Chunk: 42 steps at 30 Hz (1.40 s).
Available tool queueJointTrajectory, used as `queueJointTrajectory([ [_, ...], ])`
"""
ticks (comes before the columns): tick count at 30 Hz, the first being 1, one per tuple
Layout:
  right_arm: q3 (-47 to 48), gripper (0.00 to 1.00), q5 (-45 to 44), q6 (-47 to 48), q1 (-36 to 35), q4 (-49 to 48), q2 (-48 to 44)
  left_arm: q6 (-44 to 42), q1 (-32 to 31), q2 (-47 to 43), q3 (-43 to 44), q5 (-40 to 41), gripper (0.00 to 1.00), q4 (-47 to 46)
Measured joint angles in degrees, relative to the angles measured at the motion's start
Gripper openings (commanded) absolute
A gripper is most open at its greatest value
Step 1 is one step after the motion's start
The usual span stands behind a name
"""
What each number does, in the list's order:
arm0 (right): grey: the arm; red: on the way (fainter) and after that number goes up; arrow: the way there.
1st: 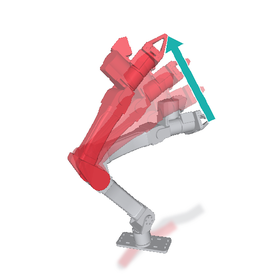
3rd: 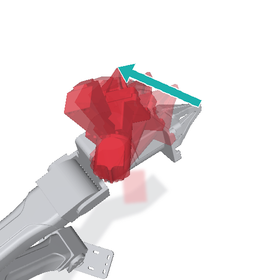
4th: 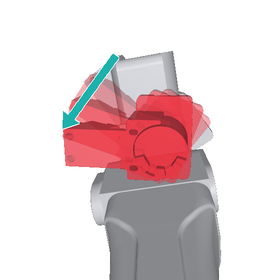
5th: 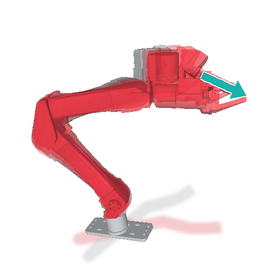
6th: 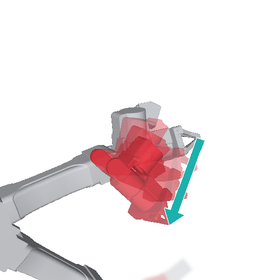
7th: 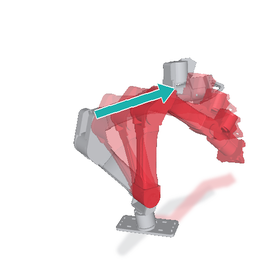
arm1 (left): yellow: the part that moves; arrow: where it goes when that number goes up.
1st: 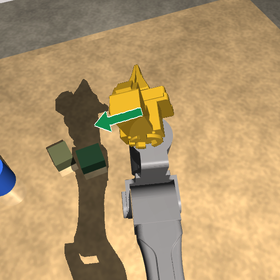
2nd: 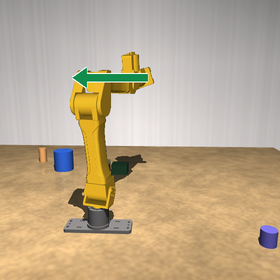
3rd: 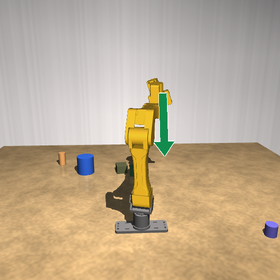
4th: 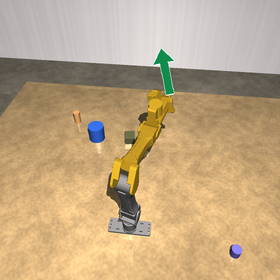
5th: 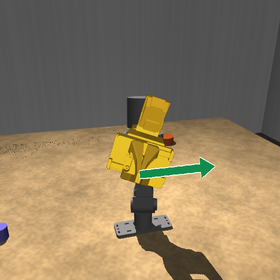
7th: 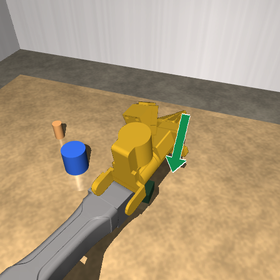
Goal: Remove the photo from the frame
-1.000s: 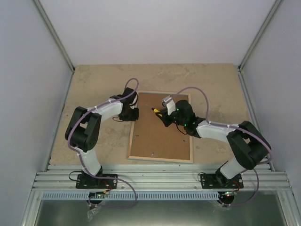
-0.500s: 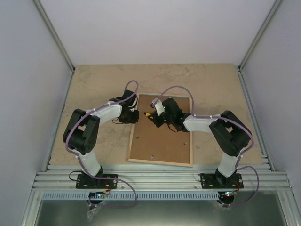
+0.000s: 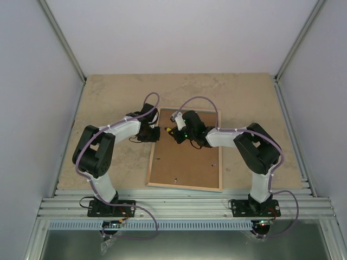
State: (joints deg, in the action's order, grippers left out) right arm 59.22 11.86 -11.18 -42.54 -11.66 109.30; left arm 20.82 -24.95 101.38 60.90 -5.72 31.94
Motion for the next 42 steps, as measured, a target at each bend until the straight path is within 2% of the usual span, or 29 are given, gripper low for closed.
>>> queueJointTrajectory([
  [12, 2.6, 0.01, 0.1, 0.3, 0.1, 1.7, 2.1, 0.0, 0.0, 0.0, 0.0, 0.0, 0.12, 0.0],
  [42, 10.2, 0.00, 4.4, 5.8, 1.6, 15.8, 2.9, 0.0, 0.0, 0.5, 0.9, 0.3, 0.12, 1.1],
])
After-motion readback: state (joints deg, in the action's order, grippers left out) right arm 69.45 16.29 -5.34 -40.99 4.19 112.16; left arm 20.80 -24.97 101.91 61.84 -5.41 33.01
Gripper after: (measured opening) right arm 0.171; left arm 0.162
